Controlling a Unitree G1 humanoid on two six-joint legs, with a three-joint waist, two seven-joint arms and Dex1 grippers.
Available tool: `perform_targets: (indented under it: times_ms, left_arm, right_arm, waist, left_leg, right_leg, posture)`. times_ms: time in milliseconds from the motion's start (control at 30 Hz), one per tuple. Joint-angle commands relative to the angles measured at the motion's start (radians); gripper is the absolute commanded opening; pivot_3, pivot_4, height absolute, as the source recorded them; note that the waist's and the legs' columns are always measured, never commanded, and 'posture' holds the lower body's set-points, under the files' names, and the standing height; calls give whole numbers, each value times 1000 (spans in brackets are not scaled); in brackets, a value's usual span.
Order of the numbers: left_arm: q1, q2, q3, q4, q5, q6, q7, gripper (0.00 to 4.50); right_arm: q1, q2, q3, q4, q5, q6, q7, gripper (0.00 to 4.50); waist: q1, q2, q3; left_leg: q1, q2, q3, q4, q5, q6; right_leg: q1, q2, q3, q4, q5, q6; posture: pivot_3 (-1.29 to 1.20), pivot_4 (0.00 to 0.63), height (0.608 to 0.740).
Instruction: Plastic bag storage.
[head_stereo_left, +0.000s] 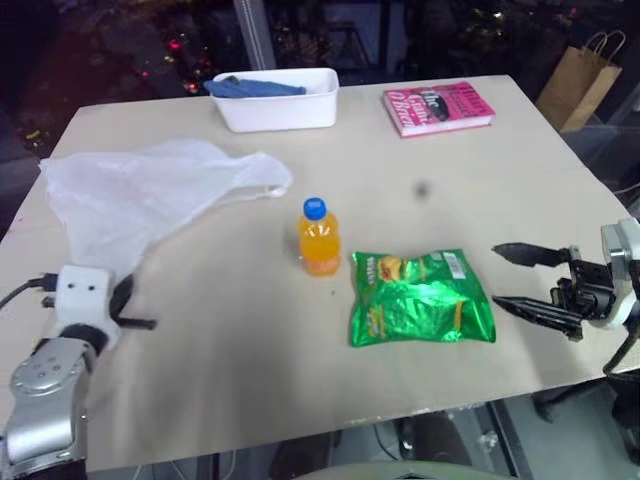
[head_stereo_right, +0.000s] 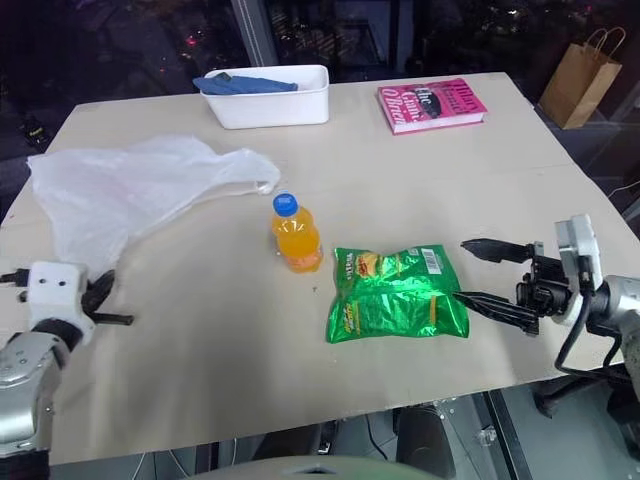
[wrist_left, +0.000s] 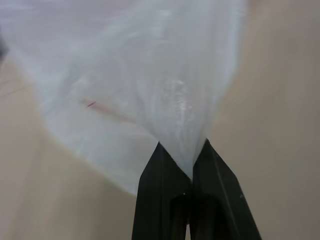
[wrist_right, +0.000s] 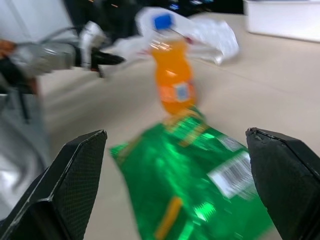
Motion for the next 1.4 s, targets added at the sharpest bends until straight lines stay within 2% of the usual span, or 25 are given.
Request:
perform_targets:
  times_ms: [33,133,233,367,467,567,700,867,1067,1200,1400]
  left_arm:
    - [-18,-26,-81,-210,-118,79,-58,39]
    - [1,-22,-127,-335,-226,169,-114,39]
    - [11,-21,-119,-372,-283,212,-130,39]
    - [28,-12,-83,-349,-290,190,-146,39]
    - [39,-16,-65,-341,-298,176,-159,39]
    - [55,-33,-39,-333,-310,147,-171,39]
    - [66,-96,32,-369,-501,213,-152,39]
    - [98,-114,80,-390,-655,248,-142,39]
    - [154,-110,124,-398,-823,278,-148,39]
    - [178,-105,127,-374,-832,265,-170,39]
    - [194,-111,117,-368,-857,254,-205,39]
  right_arm:
    - [-38,7,21,27,-48,49,-113,4500]
    - [-76,34,56,32,-7,210,-229,4500]
    - [-94,61,90,15,51,354,-288,4500]
    - [-120,110,114,-17,201,567,-342,4500]
    - [-126,113,138,-24,204,611,-359,4500]
    - [-129,110,188,-19,140,585,-361,4500]
    - [-158,126,220,7,125,598,-366,4500]
    - [-182,121,231,54,76,549,-344,4500]
    - [-307,82,230,135,-23,418,-277,4500]
    - [-460,140,277,142,-125,242,-259,4500]
    - [-621,284,470,203,-345,15,-269,4500]
  waist:
    - [-1,0,0]
    - [-5,0,0]
    - [-9,1,0]
    - [-6,1,1]
    - [-3,1,0]
    - [-2,1,0]
    - [-3,1,1]
    - [-5,1,0]
    - [-6,1,1]
    - [-19,1,1]
    - [-30,1,1]
  left_leg:
    - [0,0,0,0,0,0]
    - [0,1,0,0,0,0]
    - [0,1,1,-1,0,-1]
    - [0,1,1,-1,0,0]
    - [0,0,1,0,0,0]
    - [0,0,1,0,0,0]
    - [0,0,1,0,0,0]
    - [0,0,1,0,0,0]
    - [0,0,1,0,0,0]
    - [0,1,2,0,0,0]
    - [0,1,1,0,2,-5]
  right_leg:
    - [0,0,0,0,0,0]
    - [-1,1,1,0,0,0]
    - [-1,2,2,1,0,-1]
    - [-1,2,2,1,0,-1]
    - [-1,2,2,0,0,-1]
    - [-1,2,1,0,0,0]
    - [-1,2,1,0,0,0]
    - [-1,3,1,0,0,0]
    - [-1,3,1,0,0,0]
    - [-1,4,2,0,0,0]
    - [-1,4,2,0,0,-1]
  posture:
    - [0,150,740]
    - [0,150,740]
    - [0,150,740]
    - [0,150,740]
    - [0,150,740]
    - [0,150,740]
    - [0,150,740]
    - [0,150,740]
    - [0,150,740]
    - [0,150,740]
    - [0,150,740]
